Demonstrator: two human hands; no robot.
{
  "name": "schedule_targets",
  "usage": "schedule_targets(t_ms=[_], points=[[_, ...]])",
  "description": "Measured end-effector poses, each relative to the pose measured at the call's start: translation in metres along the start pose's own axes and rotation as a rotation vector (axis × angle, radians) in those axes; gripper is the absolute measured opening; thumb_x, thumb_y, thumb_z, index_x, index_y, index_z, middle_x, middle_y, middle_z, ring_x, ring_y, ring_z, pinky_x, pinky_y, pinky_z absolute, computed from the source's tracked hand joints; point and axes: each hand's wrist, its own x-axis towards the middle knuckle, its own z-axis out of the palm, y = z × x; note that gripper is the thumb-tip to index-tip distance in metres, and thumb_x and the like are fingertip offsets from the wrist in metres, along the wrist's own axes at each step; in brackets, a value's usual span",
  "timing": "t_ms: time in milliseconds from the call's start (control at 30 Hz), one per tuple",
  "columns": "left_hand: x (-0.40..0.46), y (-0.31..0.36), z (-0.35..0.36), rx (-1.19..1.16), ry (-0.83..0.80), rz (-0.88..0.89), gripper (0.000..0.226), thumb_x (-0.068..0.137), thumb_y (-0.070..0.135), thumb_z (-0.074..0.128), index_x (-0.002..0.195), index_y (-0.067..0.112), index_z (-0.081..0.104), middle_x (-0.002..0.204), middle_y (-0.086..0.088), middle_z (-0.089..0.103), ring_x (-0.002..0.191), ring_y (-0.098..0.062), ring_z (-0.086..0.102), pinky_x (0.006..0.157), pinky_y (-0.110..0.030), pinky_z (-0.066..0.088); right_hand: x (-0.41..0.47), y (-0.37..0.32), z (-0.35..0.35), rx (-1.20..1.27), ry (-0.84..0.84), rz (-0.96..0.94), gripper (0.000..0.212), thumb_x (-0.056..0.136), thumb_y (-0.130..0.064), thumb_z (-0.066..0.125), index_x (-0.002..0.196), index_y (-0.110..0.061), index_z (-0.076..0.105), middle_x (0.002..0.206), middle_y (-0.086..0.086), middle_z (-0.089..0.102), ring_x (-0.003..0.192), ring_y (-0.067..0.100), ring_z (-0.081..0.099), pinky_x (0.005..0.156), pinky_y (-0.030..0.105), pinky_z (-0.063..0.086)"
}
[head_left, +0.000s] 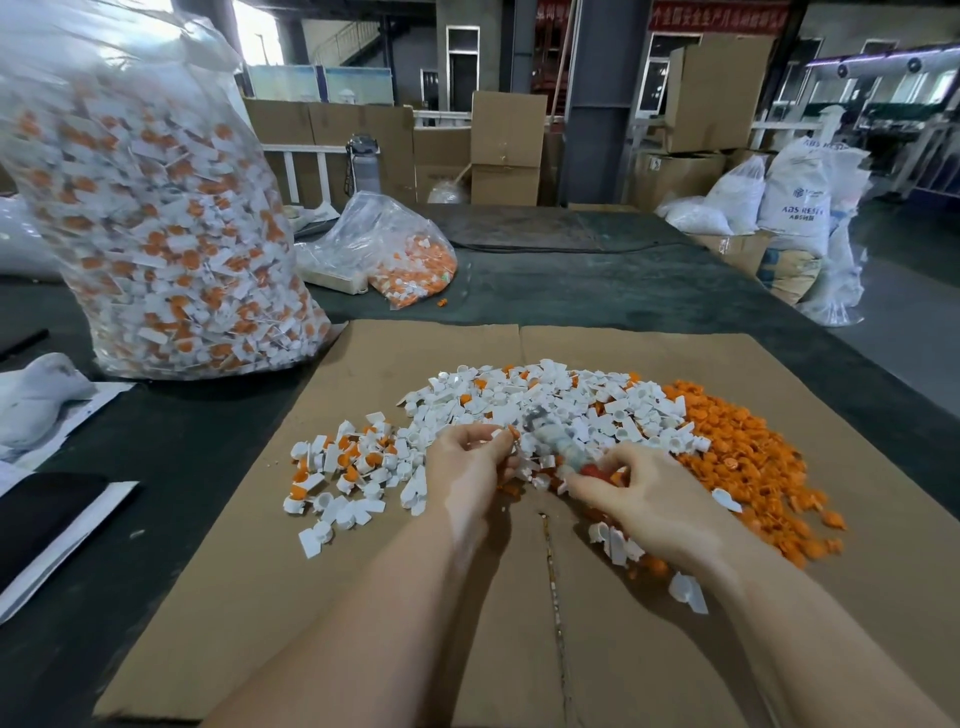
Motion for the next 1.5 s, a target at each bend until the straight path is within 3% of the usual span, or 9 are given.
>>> schedule_targets(t_ms=[133,233,300,533,667,767,967,1233,1500], points=[[-0.002,-0.012,-0.01,0.202,-0.084,0.102,0.016,0.093,0.004,0.055,0.106,0.007,0.064,0.066,-0.004,0.067,0.057,-0.012,0.055,0.062,-0.028,0.051,0.011,0.023,0.001,-0.303,0.314,0.074,0.042,0.085,-0.052,0.055,0.108,-0.017,0.052,0.105,0.001,0.057,0.097,0.018,0.052,0.075,0.03,0.042],[0.0,-0.019,-0.013,0.46,-0.1,0.204,0.023,0.094,0.011,0.055,0.113,0.013,0.067,0.105,-0.005,0.07,0.086,-0.013,0.064,0.091,-0.033,0.051,0.017,0.037,0.0,-0.575,0.377,0.111,0.049,0.085,-0.056,0.053,0.117,-0.019,0.05,0.116,0.003,0.055,0.111,0.021,0.048,0.089,0.033,0.041],[0.001,-0.021,-0.014,0.532,-0.106,0.233,0.024,0.094,0.014,0.056,0.115,0.016,0.066,0.113,0.002,0.066,0.104,-0.017,0.061,0.099,-0.033,0.046,0.02,0.043,0.0,-0.65,0.398,0.114,0.052,0.084,-0.059,0.051,0.118,-0.02,0.05,0.117,0.002,0.054,0.112,0.02,0.048,0.091,0.033,0.039],[0.002,-0.026,-0.018,0.548,-0.091,0.307,0.021,0.092,0.016,0.058,0.111,0.021,0.066,0.091,0.005,0.063,0.09,-0.01,0.059,0.078,-0.016,0.042,0.019,0.037,0.009,-0.77,0.412,0.12,0.061,0.087,-0.064,0.041,0.132,-0.023,0.045,0.136,0.005,0.044,0.128,0.023,0.036,0.111,0.045,0.017],[0.003,-0.028,-0.018,0.49,-0.107,0.311,0.018,0.092,0.012,0.058,0.105,0.022,0.066,0.084,0.004,0.063,0.082,-0.011,0.059,0.078,-0.021,0.045,0.012,0.019,0.035,-0.426,0.594,-0.234,0.023,0.085,-0.022,0.066,0.107,-0.013,0.066,0.106,0.007,0.062,0.103,0.028,0.056,0.093,0.045,0.036],[0.002,-0.03,-0.019,0.476,-0.112,0.327,0.018,0.092,0.011,0.058,0.099,0.025,0.066,0.077,0.007,0.061,0.077,-0.011,0.058,0.078,-0.023,0.046,0.006,0.012,0.056,-0.276,0.646,-0.4,0.018,0.074,-0.003,0.075,0.089,-0.013,0.07,0.087,0.003,0.066,0.087,0.026,0.062,0.079,0.043,0.043],[0.001,-0.032,-0.021,0.56,-0.116,0.36,0.019,0.092,0.016,0.058,0.1,0.032,0.065,0.088,0.015,0.064,0.087,-0.003,0.06,0.073,-0.009,0.043,0.003,0.018,0.066,-0.227,0.645,-0.455,0.02,0.07,0.002,0.076,0.082,-0.014,0.07,0.08,0.0,0.066,0.078,0.024,0.063,0.072,0.037,0.04],[0.0,-0.033,-0.018,0.555,-0.089,0.368,0.018,0.091,0.013,0.059,0.099,0.029,0.064,0.087,0.007,0.066,0.085,-0.008,0.061,0.07,-0.007,0.041,0.003,0.02,0.068,-0.265,0.684,-0.466,0.02,0.067,0.003,0.078,0.079,-0.012,0.07,0.076,0.001,0.064,0.074,0.025,0.062,0.069,0.038,0.041],[0.021,0.01,-0.051,0.591,0.246,0.482,0.018,0.093,0.009,0.055,0.106,0.017,0.065,0.093,0.011,0.064,0.079,0.003,0.057,0.065,-0.001,0.04,0.005,0.023,0.07,-0.234,0.684,-0.444,0.02,0.07,0.006,0.074,0.078,-0.012,0.069,0.076,0.001,0.063,0.074,0.025,0.061,0.072,0.038,0.04]])
